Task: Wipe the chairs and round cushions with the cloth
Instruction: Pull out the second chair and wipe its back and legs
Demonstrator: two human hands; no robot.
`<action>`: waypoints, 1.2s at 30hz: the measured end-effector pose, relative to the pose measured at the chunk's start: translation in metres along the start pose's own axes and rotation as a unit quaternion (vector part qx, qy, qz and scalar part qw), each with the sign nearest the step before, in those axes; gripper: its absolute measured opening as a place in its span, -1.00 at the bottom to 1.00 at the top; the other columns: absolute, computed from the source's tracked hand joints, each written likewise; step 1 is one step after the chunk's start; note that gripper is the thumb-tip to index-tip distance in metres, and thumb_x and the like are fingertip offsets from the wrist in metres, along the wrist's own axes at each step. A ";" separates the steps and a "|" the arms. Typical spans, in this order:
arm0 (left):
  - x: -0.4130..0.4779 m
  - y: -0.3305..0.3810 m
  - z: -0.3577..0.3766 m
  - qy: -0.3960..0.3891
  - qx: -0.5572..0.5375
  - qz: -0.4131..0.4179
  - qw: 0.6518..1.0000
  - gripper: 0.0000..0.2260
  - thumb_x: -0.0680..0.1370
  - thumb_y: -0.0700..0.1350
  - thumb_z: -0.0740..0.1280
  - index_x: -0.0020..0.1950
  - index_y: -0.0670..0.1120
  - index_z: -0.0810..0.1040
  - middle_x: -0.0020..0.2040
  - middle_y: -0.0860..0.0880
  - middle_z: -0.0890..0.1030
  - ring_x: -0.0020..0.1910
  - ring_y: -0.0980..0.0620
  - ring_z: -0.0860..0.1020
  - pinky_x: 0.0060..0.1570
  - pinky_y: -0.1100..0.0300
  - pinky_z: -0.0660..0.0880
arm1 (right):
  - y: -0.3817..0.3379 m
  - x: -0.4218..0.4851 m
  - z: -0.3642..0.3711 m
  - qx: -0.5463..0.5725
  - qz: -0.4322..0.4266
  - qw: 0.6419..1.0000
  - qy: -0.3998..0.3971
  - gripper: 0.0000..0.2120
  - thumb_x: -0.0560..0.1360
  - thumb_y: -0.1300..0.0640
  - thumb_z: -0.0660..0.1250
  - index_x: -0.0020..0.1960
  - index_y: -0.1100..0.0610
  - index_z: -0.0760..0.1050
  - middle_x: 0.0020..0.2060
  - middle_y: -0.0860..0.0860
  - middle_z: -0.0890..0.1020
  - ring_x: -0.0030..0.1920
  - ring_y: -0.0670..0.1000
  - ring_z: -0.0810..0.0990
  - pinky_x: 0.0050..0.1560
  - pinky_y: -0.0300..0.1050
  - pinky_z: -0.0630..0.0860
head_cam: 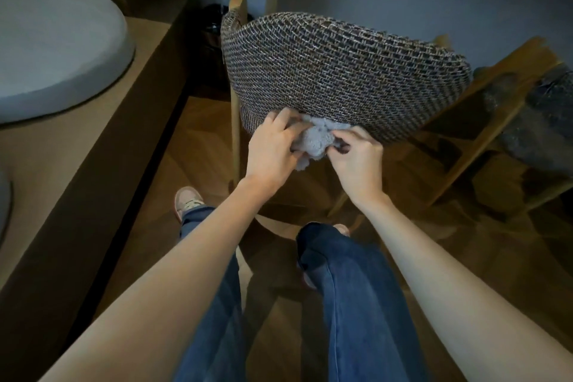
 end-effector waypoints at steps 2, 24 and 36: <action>-0.008 -0.007 0.017 -0.045 -0.002 -0.015 0.999 -0.60 0.32 -0.27 0.46 0.16 -0.13 0.62 0.07 -0.14 0.54 -0.01 -0.20 0.49 -0.16 -0.05 0.54 | 0.012 -0.005 0.013 -0.004 0.040 0.999 -0.030 -0.74 0.35 0.32 0.46 0.03 0.26 0.66 -0.05 0.14 0.65 -0.12 0.13 0.65 0.00 0.09 0.61; 0.030 -0.002 -0.093 0.196 -0.151 -0.068 0.966 -0.58 0.39 -0.35 0.31 0.22 -0.07 0.51 0.19 -0.04 0.46 0.18 0.01 0.43 0.01 0.06 0.50 | -0.087 0.033 -0.039 0.086 -0.137 0.959 0.233 -0.82 0.42 0.29 0.43 0.02 0.29 0.65 -0.12 0.16 0.63 -0.13 0.08 0.64 -0.25 0.00 0.62; -0.010 -0.053 -0.001 0.041 -0.141 -0.151 0.978 -0.56 0.37 -0.32 0.38 0.21 -0.06 0.46 0.11 -0.03 0.43 0.06 0.00 0.42 -0.19 0.22 0.36 | -0.028 0.006 0.039 0.054 -0.052 0.996 0.055 -0.80 0.34 0.32 0.49 -0.04 0.26 0.68 -0.10 0.10 0.67 -0.11 0.04 0.67 -0.06 -0.23 0.56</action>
Point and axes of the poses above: each hand's wrist, its own x-axis towards the middle knuckle, its own z-axis out of the palm, y = z × x, the point moved 6 cm from there along x, towards the middle knuckle
